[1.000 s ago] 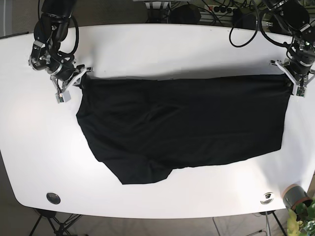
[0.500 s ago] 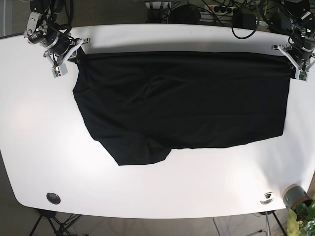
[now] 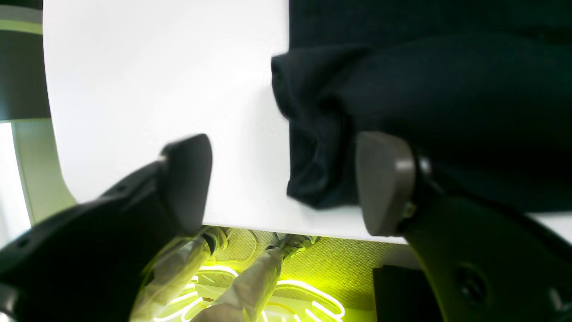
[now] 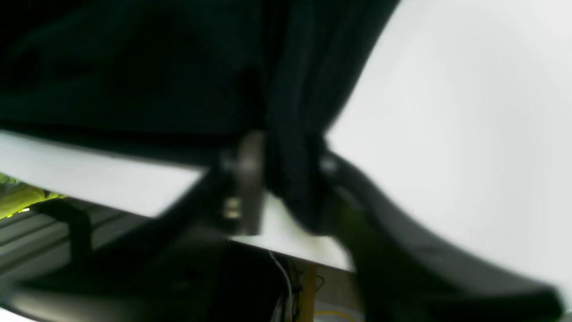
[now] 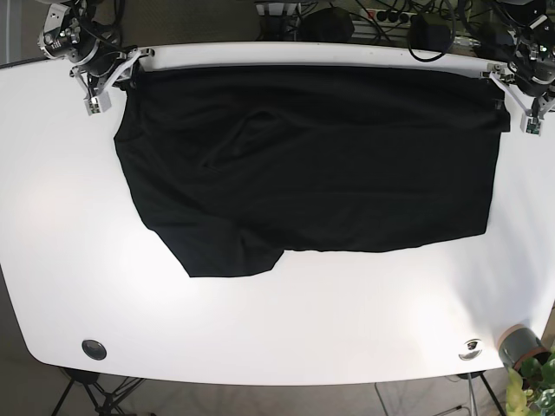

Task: Fold the T-shirt properly
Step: 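Drag the held shirt edge toward the arm bases with both grippers, then open both grippers and move them along the shirt's sides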

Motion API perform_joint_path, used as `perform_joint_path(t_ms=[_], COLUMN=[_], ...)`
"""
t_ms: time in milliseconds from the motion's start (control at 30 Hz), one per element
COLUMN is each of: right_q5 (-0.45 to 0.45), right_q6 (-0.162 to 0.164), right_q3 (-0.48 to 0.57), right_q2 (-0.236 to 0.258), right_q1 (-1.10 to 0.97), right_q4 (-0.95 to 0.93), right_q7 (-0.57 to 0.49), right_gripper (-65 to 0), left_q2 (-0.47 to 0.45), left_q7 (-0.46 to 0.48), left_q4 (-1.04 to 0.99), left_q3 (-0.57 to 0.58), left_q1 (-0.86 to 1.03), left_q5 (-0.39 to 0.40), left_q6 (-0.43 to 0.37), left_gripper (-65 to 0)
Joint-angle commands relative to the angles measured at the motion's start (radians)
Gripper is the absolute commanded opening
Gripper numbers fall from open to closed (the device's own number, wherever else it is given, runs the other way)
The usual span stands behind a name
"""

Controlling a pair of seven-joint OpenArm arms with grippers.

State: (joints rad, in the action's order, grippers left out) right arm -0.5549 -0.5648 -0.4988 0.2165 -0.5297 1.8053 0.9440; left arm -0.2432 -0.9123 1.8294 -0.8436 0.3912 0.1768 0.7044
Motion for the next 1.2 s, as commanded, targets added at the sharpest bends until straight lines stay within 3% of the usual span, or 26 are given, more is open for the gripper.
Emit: perform_joint_path(t_ms=[0,167,267,433,767,1167], right_q5=[-0.015,-0.067,-0.073,-0.069,-0.066,-0.064], right_q6=[-0.001,-0.001,0.004,0.010,0.010,0.010], right_q3=[-0.013,-0.080,-0.096,-0.094,-0.090,-0.050], right_q2=[0.014,-0.024,-0.032,-0.032,-0.021,0.087], right_q1=[-0.010,-0.014,-0.010,0.039,0.221,0.530], right_q4=[0.023,0.093,0.133,0.139,0.064,-0.276], right_q7=[-0.015,-0.010,-0.010,-0.010,0.004,0.051], right_gripper=[-36.6,-26.3,-24.9,-25.5,-25.0,-25.7], left_q2=[-0.020,-0.021,-0.025,-0.026,-0.021,-0.021], left_q7=[0.015,0.015,0.015,0.015,0.015,0.015], left_q4=[0.019,0.025,0.023,0.020,0.013,0.013], left_q3=[-0.006,-0.027,-0.078,-0.096,-0.096,-0.095], left_q1=[0.010,0.022,0.025,0.032,-0.082,-0.134], left_q5=[0.003,0.063,0.194,0.304,0.307,0.309], left_q6=[-0.006,-0.006,-0.006,-0.006,-0.006,-0.006], left_gripper=[-19.6,-23.6,-25.1,-25.1,-25.3,-25.3])
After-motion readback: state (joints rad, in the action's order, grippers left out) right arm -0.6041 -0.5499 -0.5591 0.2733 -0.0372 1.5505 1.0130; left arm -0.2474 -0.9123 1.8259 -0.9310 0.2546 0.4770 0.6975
